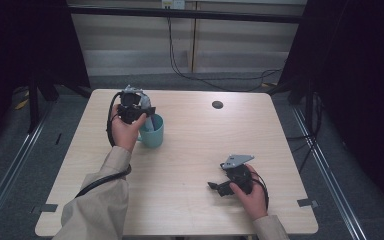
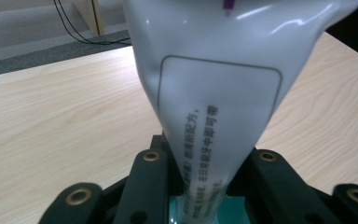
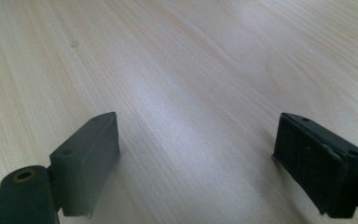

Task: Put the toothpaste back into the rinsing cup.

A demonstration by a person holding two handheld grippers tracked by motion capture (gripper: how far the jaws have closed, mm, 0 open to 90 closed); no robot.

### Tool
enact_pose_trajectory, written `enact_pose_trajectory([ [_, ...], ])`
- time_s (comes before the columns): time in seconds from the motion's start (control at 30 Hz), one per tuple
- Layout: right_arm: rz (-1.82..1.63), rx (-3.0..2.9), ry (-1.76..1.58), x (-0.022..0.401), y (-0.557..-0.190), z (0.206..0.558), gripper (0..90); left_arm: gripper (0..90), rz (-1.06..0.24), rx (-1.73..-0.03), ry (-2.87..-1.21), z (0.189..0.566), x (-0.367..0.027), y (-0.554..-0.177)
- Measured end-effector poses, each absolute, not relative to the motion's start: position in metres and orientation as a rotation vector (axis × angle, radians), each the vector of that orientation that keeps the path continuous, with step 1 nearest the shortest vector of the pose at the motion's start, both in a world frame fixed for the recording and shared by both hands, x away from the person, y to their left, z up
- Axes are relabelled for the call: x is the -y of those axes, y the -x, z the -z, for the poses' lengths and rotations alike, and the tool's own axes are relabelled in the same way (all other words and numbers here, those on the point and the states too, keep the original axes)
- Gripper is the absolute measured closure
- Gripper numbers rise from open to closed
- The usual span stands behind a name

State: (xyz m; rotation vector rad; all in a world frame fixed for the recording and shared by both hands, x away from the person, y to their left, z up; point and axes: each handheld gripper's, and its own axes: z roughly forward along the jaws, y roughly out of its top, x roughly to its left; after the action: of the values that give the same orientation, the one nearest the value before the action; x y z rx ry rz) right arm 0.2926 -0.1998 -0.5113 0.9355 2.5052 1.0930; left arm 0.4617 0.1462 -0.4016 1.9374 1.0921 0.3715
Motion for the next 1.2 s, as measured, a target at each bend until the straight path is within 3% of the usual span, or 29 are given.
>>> enact_pose_trajectory([
  [0.57,-1.095,-2.507,-0.935,0.2,-0.292,0.511,13.5,74.7,-0.38,-1.116,-1.918,0.409,-0.15,-0.461],
  [0.97,-1.095,-2.508,-0.934,0.2,-0.292,0.511,13.5,65.4,-0.447,-1.118,-1.906,0.409,-0.152,-0.462],
  [1.2,-1.096,-2.509,-0.93,0.2,-0.293,0.511,13.5,64.8,-0.46,-1.131,-1.902,0.412,-0.157,-0.462],
])
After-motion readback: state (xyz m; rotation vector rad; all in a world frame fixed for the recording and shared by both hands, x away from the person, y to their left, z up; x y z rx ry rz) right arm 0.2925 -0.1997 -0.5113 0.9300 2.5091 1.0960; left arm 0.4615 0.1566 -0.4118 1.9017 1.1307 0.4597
